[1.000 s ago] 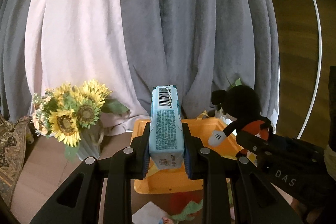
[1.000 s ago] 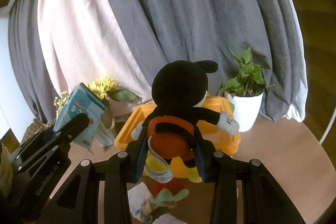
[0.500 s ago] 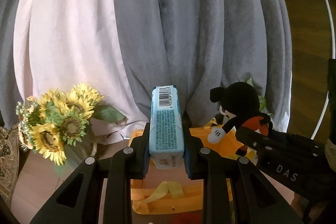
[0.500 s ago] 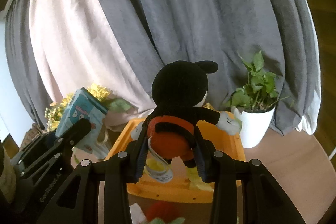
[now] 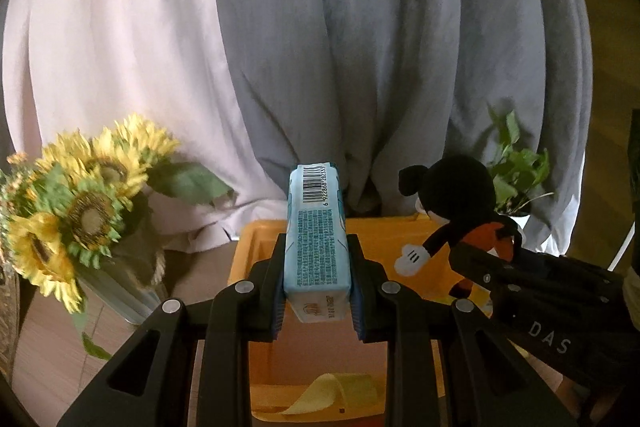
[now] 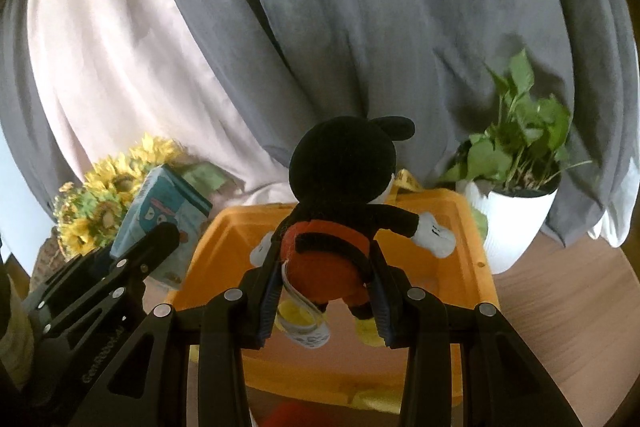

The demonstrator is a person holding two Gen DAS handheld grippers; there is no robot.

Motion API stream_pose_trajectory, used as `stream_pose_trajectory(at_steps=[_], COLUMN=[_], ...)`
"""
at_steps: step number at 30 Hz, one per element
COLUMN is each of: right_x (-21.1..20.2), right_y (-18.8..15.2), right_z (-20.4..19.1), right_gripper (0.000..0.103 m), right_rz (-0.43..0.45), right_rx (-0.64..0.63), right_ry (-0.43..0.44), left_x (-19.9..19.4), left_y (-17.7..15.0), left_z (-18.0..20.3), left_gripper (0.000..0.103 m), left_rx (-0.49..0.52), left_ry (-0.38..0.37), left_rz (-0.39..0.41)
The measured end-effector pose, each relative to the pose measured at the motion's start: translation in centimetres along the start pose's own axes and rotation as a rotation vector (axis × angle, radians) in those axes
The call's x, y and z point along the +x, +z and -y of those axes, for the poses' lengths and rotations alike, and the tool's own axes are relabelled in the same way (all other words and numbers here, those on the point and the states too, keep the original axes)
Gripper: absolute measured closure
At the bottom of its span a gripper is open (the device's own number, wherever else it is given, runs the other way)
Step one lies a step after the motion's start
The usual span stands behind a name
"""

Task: Organize soft objects
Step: 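Carry the Mickey plush with the right tool while the left tool carries the blue carton over the orange crate, then open the right tool to drop the plush while the left tool drops the carton into the crate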

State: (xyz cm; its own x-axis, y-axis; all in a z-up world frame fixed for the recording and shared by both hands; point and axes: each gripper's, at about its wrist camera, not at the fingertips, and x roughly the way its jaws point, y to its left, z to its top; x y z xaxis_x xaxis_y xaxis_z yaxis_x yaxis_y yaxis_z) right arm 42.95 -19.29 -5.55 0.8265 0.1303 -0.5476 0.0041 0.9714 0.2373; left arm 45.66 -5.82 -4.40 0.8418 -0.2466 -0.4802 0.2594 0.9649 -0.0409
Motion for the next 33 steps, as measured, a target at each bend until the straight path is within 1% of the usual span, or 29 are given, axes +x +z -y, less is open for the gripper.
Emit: stream_pose_trajectory(at_steps=[7, 10, 16, 20, 22, 23, 24, 25, 26, 29, 33], right_x=[2.5, 3.8, 5.9, 6.5, 6.7, 6.9, 6.9, 7.0, 6.9, 6.3, 4.8], right_y=[-1.1, -1.6, -2.6, -2.8, -2.9, -2.9, -2.9, -2.9, -2.8, -2.5, -2.0], right_z=[0.7, 1.4, 1.9, 2.0, 2.1, 2.2, 2.2, 2.2, 2.3, 2.1, 2.0], right_gripper=[0.062, 0.062, 0.062, 0.06, 0.059, 0.058, 0.053, 0.045, 0.043, 0.043, 0.042], right_rz=[-0.083, -0.125, -0.196, -0.216, -0.224, -0.229, -0.233, -0.236, -0.234, -0.205, -0.164], right_rx=[0.033, 0.057, 0.075, 0.08, 0.087, 0.088, 0.088, 0.088, 0.089, 0.068, 0.042], right_ry=[0.002, 0.0, -0.006, -0.022, -0.031, -0.034, -0.04, -0.047, -0.054, -0.083, -0.11], left_x=[3.0, 3.9, 5.1, 5.7, 5.7, 5.6, 5.4, 5.2, 5.0, 4.5, 3.1], left_y=[-1.3, -1.7, -2.6, -2.9, -2.9, -2.9, -2.8, -2.8, -2.7, -2.5, -2.2], left_z=[0.2, 0.4, 0.3, 0.2, 0.2, 0.3, 0.3, 0.3, 0.3, 0.1, -0.4], left_gripper=[0.076, 0.076, 0.076, 0.075, 0.071, 0.063, 0.059, 0.059, 0.058, 0.053, 0.051], left_rx=[-0.01, -0.006, 0.0, 0.001, 0.002, 0.004, 0.007, 0.01, 0.012, 0.006, -0.015], left_ry=[-0.005, -0.003, 0.004, 0.006, 0.007, 0.012, 0.016, 0.022, 0.028, 0.044, 0.054], left_rz=[-0.079, -0.1, -0.143, -0.168, -0.166, -0.161, -0.153, -0.143, -0.136, -0.125, -0.104])
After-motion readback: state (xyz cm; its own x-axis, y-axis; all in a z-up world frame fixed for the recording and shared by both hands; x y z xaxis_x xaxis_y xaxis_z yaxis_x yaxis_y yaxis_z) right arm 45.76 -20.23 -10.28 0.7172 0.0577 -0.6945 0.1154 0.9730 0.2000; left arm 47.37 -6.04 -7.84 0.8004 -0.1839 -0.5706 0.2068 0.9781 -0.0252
